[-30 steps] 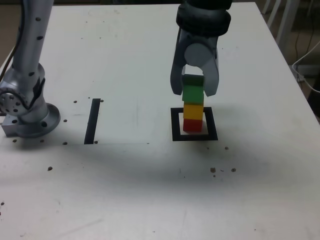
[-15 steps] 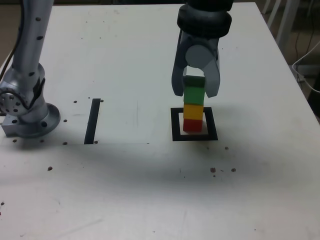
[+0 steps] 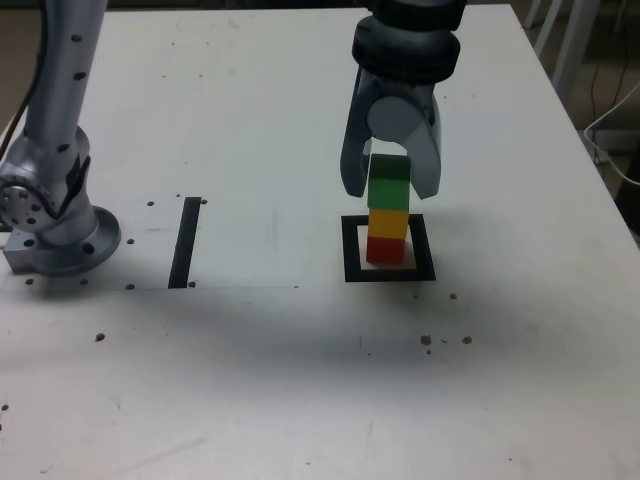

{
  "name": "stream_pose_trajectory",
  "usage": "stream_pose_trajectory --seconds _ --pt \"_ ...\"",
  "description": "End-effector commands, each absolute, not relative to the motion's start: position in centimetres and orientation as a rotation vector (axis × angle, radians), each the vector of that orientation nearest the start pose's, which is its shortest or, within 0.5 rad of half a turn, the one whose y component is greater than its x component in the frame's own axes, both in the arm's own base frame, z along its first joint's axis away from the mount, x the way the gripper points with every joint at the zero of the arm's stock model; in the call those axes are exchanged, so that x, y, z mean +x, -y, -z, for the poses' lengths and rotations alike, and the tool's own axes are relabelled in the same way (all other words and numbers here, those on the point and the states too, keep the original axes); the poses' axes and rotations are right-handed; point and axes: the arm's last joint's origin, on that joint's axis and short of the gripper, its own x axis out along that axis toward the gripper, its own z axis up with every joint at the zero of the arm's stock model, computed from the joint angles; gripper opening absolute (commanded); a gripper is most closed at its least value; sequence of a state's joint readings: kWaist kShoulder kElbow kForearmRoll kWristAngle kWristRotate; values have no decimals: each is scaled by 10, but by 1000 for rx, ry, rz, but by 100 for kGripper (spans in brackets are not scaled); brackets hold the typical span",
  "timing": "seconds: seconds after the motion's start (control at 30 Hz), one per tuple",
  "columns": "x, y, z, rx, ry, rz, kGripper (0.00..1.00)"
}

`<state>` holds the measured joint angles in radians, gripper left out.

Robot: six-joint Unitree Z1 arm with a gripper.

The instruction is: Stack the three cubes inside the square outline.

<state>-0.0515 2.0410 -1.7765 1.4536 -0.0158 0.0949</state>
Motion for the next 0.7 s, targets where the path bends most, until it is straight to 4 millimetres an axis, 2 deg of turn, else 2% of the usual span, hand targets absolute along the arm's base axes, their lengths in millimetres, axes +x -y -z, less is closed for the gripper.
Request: stream_pose_trajectory --seconds 0.0,0.23,0.53,0.67 --pt "365 19 -296 103 -1714 131 99" --pt "360 19 -301 107 -1705 127 99" --pt "338 16 -332 130 -1629 98 99" --pt "328 15 -339 131 -1615 93 100"
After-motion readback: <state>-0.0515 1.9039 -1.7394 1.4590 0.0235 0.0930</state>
